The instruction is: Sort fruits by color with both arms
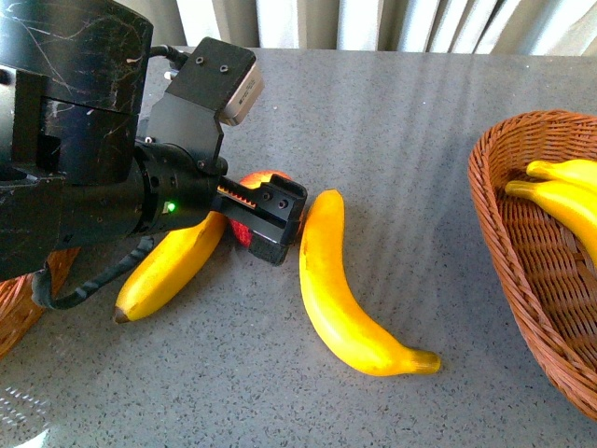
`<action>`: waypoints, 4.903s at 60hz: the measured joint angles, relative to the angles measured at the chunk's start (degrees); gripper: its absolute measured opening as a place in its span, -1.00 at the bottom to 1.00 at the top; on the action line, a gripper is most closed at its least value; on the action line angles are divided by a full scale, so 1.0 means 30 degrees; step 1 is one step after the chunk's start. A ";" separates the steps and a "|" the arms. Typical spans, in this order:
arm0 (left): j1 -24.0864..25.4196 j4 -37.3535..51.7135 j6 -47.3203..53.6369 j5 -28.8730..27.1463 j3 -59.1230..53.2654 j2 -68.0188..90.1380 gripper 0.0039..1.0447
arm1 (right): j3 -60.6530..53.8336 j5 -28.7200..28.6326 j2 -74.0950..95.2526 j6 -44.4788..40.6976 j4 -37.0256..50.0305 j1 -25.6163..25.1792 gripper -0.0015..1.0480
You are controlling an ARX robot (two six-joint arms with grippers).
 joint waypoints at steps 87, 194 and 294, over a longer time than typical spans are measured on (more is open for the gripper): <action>0.2178 0.0430 -0.0670 0.0525 -0.2149 -0.4714 0.19 | 0.0000 0.0000 0.0000 0.0000 0.0000 0.0000 0.82; 0.8327 0.5122 -0.1668 -0.2754 -1.3624 -1.9810 -0.98 | 0.0000 0.0000 0.0000 0.0000 -0.0007 0.0000 0.82; 0.8313 -1.2407 -0.1654 -0.2761 -1.4571 -3.8395 -0.98 | 0.0000 0.0000 0.0000 -0.0007 -0.0015 0.0000 0.82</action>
